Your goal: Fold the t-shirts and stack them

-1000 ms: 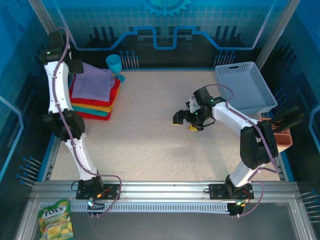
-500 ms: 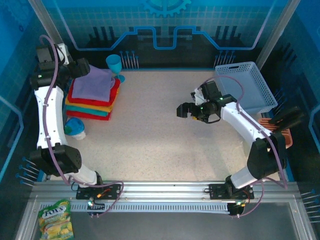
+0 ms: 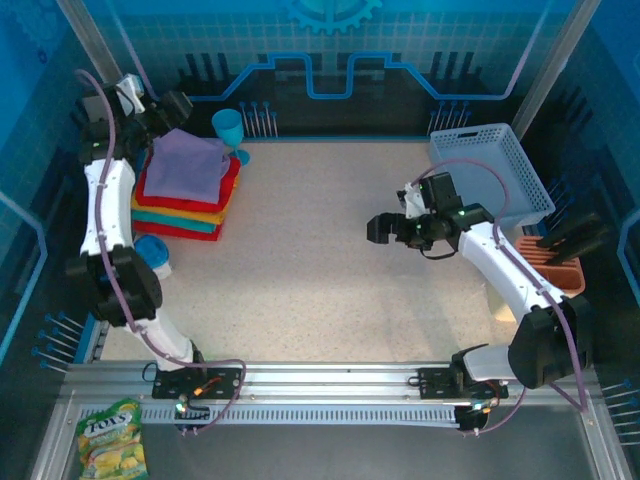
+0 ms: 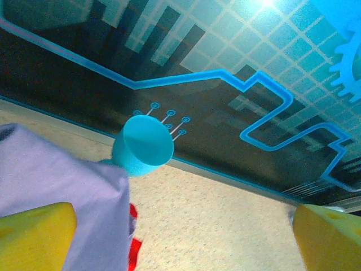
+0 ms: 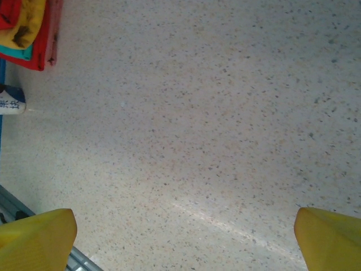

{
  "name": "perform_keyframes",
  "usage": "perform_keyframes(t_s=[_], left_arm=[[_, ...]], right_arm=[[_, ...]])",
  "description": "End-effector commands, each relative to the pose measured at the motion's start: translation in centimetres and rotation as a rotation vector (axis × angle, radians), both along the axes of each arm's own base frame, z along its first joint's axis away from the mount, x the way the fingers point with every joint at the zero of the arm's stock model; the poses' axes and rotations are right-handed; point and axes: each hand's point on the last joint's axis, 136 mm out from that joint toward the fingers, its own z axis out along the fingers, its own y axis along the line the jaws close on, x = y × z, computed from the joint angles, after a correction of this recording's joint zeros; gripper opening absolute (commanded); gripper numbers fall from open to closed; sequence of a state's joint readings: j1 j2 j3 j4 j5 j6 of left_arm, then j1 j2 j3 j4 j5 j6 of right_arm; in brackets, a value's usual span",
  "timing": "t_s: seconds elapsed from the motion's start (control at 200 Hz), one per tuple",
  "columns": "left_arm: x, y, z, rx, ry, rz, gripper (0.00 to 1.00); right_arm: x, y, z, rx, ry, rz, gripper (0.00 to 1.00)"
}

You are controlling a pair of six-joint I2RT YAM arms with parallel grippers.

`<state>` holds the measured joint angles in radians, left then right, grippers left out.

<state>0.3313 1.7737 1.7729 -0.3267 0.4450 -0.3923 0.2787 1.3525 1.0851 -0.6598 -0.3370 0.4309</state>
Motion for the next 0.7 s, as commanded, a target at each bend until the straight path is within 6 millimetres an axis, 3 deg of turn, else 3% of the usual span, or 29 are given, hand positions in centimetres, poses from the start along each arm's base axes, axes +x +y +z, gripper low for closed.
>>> perform_keyframes(t_s=[0.0, 0.145, 0.26, 0.51, 0.695], left_arm=[[2.8, -0.2, -0.4, -0.137, -0.088, -0.054, 0.99], [5.7, 0.9, -3.0, -0.204, -0.083, -0.048, 0.99], [6.8, 2.7, -5.4, -0.233, -0.069, -0.002, 0.99], [6.8, 7.0, -9.9, -0.316, -0.046, 0.092, 0.99], [6.5, 8.6, -12.3, -0.338, -0.013, 0.127, 0.98]], right_arm=[[-0.2, -0.7, -0.3, -0.002, -0.016, -0.004, 1.0], [-0.5, -1.0, -0.7, 0.011, -0.003, -0.02, 1.0], [-0.6, -1.2, -0.9, 0.008, 0.007, -0.022, 1.0], [-0.8, -1.2, -1.6, 0.008, 0.028, -0.019, 1.0], [-0.9, -1.1, -1.8, 0.005, 0.044, -0.02, 1.0]])
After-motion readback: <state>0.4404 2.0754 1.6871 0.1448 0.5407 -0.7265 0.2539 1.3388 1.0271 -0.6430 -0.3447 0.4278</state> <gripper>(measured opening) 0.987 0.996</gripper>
